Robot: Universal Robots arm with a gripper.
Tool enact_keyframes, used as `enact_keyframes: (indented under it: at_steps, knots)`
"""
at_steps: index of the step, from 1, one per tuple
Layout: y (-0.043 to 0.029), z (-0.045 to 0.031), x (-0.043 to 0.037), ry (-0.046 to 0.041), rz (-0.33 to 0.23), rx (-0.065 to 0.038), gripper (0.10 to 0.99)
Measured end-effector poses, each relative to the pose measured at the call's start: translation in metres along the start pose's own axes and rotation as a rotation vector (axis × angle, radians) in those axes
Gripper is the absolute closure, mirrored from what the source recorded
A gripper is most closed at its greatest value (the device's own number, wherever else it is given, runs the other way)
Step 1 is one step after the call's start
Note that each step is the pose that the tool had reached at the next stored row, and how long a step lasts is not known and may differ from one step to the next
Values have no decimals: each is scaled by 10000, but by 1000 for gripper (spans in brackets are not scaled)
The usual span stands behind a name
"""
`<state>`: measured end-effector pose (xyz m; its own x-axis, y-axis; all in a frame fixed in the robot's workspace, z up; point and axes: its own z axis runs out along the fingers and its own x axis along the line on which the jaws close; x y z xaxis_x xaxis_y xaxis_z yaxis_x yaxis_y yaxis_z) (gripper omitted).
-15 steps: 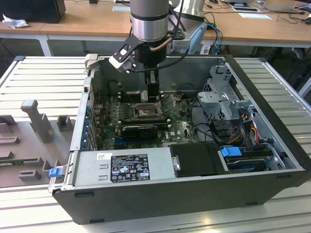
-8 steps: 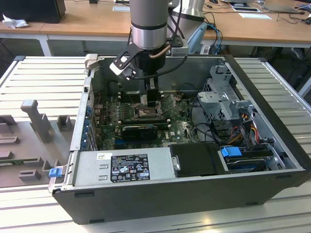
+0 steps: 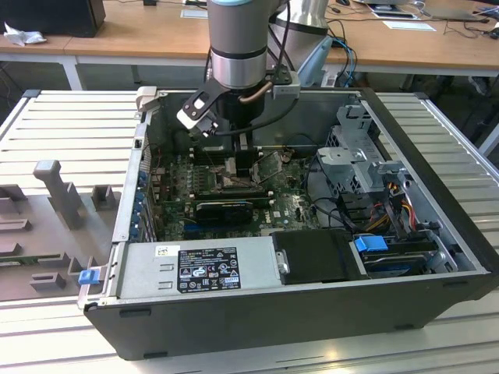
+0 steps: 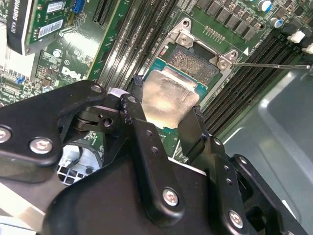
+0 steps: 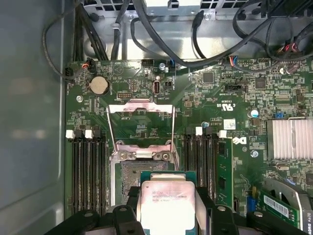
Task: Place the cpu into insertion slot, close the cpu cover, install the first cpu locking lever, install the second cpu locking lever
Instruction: 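Place the cpu into insertion slot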
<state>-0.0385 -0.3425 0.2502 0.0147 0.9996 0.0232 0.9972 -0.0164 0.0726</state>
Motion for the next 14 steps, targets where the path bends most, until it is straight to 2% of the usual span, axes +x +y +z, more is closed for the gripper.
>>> enact_keyframes:
  at_steps: [10,14]
  knots:
    - [-9,113,10,1,3,0,557]
    - [-12,152,60,-1,1,0,557]
